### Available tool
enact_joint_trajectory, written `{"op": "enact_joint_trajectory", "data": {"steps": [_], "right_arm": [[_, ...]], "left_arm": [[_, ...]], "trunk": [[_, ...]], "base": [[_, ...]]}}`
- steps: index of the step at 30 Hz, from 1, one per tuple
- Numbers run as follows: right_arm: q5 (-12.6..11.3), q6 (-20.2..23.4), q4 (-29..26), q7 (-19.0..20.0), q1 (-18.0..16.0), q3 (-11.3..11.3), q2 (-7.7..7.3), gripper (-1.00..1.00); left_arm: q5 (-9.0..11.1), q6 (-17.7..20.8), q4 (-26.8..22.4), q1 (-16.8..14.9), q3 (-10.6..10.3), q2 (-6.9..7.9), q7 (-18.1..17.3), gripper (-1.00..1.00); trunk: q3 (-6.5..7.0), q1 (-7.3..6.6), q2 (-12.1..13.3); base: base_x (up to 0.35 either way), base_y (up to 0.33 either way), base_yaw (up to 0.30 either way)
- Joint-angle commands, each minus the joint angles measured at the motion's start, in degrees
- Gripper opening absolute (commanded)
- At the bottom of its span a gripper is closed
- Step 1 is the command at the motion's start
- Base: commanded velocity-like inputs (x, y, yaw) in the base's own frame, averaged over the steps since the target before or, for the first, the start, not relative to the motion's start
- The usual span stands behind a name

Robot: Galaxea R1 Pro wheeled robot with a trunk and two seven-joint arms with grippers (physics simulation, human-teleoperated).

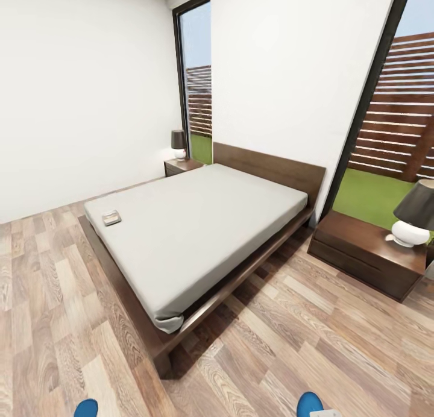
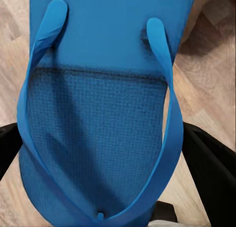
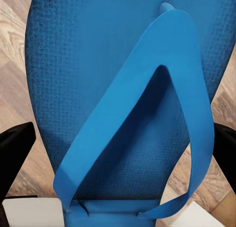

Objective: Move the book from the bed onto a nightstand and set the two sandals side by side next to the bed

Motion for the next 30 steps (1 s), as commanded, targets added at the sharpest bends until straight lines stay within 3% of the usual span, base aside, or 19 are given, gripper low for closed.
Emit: {"op": "enact_joint_trajectory", "data": {"steps": [1, 6, 10, 14, 21, 30], "right_arm": [[-0.3, -0.1, 0.0, -0.2, 0.0, 0.4, 0.00, -1.00], [-0.3, -0.1, 0.0, -0.2, 0.0, 0.4, 0.00, -1.00], [-0.3, -0.1, 0.0, -0.2, 0.0, 0.4, -0.01, -1.00], [-0.3, -0.1, 0.0, -0.2, 0.0, 0.4, -0.10, -1.00], [-0.3, -0.1, 0.0, -0.2, 0.0, 0.4, -0.12, -1.00], [-0.3, -0.2, 0.0, -0.2, 0.1, 0.4, -0.10, -1.00]], "left_arm": [[0.5, -0.1, 0.1, 0.0, -0.4, -0.43, -0.8, -1.00], [0.3, 2.2, 0.3, 0.0, -0.9, -1.66, -1.7, -1.00], [0.4, 5.6, 0.2, 0.0, -3.8, -2.02, -1.8, -1.00], [0.5, 6.9, 0.3, 0.0, -4.8, -2.11, -1.8, -1.00], [0.6, 8.8, 0.3, 0.0, -5.3, -2.14, -1.6, -1.00], [0.6, 9.1, 0.1, 0.0, -5.4, -2.15, -1.0, -1.00]], "trunk": [[0.12, -0.22, 0.4], [1.02, -1.32, 2.4], [1.74, -2.20, 4.0], [2.46, -3.08, 5.6], [3.72, -4.62, 8.4], [3.72, -4.62, 8.4]], "base": [[0.000, 0.000, 0.000], [0.000, 0.000, 0.000], [0.000, 0.000, 0.000], [0.000, 0.000, 0.000], [0.000, 0.000, 0.000], [0.000, 0.000, -0.128]]}}
